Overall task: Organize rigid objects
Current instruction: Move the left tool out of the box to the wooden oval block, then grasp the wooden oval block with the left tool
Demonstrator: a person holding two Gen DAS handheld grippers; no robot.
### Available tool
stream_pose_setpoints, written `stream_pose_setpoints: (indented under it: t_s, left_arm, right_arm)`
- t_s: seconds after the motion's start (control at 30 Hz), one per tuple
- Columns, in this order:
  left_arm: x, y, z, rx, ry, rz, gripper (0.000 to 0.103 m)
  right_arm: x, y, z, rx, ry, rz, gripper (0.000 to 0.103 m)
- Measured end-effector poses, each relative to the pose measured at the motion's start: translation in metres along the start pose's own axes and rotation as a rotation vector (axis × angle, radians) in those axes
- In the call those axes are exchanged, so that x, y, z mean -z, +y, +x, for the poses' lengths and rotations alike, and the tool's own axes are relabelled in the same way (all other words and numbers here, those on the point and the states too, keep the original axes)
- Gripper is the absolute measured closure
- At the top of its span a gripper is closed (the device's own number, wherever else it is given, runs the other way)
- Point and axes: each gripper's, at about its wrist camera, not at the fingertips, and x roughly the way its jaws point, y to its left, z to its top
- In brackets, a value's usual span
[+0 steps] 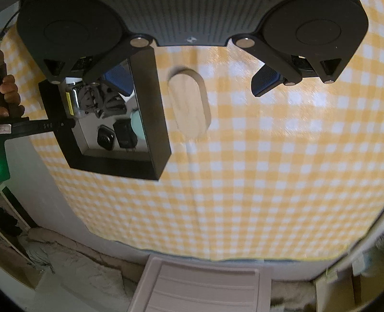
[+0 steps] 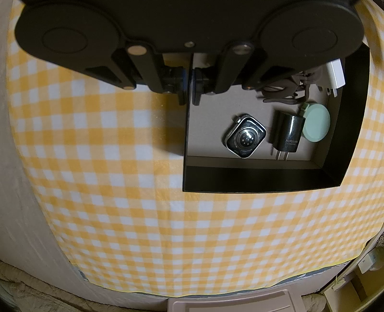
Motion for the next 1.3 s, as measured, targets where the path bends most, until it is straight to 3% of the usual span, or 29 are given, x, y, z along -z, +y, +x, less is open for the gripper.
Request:
stream_pose_setpoints:
  t_s: [0.27, 0.43, 0.67, 1.07, 1.17, 1.3]
  left_arm:
    - [0.012, 0.002, 0.025, 0.018, 0.024, 0.127, 0.012]
    - [0.015, 0.001, 0.040, 0.028, 0.044, 0.154, 0.012]
    - [0.017, 0.001, 0.064, 0.001, 0.010, 0.252, 0.010]
    - [-0.002, 0.046, 0.056, -0.108, -0.023, 0.163, 0.014]
    - [-0.008, 0.047, 0.054, -0.076, -0.026, 0.147, 0.020]
    - [-0.015, 0.029, 0.058, -0.062, -0.047, 0.210, 0.022]
  right_arm:
    - [0.002, -0.002, -0.001, -0.001, 0.000, 0.000, 0.098]
    - [0.002, -0.002, 0.000, 0.001, 0.001, 0.001, 0.098]
    - [0.001, -0.002, 0.000, -0.003, 0.000, 0.001, 0.098]
    - [0.001, -0.002, 0.000, 0.001, 0.000, -0.001, 0.098]
    - [0.004, -0.006, -0.001, 0.003, 0.003, 0.000, 0.098]
    - [0.000, -0.001, 0.000, 0.002, 0.001, 0.000, 0.098]
